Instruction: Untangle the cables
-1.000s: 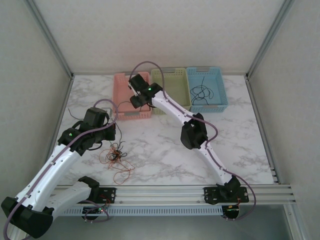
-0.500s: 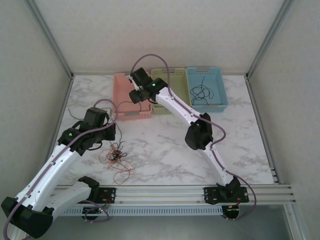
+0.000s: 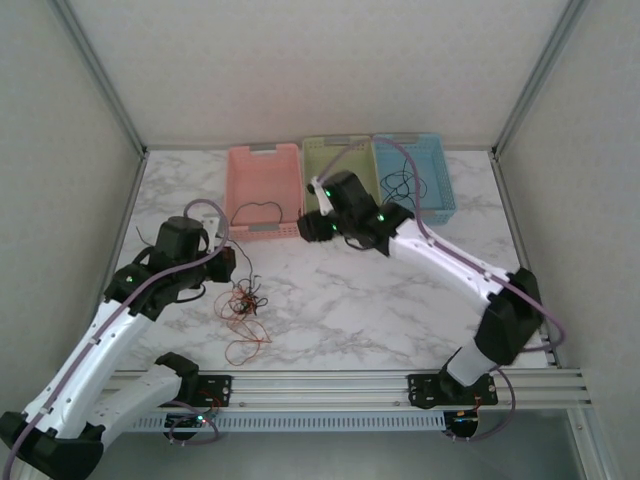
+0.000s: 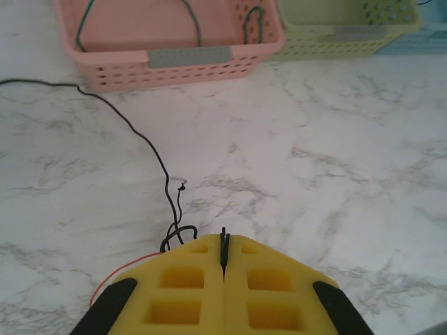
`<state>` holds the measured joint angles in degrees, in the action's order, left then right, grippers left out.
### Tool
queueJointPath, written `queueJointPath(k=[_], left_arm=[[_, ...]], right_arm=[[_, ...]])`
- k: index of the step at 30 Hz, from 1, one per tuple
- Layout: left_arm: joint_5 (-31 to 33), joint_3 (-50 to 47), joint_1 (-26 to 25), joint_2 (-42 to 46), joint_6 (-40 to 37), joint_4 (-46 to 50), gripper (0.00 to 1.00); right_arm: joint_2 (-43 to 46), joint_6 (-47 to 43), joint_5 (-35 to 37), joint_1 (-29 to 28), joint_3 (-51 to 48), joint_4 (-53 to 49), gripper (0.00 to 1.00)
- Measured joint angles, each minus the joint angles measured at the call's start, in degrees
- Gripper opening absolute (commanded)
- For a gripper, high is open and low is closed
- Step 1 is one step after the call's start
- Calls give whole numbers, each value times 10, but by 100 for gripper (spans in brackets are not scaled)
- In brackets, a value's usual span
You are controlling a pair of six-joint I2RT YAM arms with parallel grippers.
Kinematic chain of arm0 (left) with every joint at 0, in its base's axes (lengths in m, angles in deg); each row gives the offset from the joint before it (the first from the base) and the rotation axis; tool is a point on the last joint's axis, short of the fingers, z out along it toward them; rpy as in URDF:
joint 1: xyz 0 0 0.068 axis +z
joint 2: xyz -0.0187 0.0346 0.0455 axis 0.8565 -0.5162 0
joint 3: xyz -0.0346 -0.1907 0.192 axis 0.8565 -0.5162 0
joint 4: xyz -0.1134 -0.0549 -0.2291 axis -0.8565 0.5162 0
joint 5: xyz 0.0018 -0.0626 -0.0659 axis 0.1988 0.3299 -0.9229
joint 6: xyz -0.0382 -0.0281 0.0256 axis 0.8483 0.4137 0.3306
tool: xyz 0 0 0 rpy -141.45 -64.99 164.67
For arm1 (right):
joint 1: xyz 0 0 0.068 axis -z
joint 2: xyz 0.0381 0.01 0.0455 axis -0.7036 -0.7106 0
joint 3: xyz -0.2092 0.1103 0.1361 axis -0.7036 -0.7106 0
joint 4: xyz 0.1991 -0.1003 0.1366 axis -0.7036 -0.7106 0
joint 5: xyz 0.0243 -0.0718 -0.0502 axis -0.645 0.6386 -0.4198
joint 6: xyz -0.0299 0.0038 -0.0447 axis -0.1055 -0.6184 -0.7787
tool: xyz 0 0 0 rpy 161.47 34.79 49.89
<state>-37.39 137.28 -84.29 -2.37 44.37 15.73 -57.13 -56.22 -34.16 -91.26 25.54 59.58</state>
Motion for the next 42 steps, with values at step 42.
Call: queueJointPath(k=[42], left_arm=[[-54, 12, 0, -18, 45, -12, 0]], right_arm=[[-56, 63, -236, -125, -203, 269, 36]])
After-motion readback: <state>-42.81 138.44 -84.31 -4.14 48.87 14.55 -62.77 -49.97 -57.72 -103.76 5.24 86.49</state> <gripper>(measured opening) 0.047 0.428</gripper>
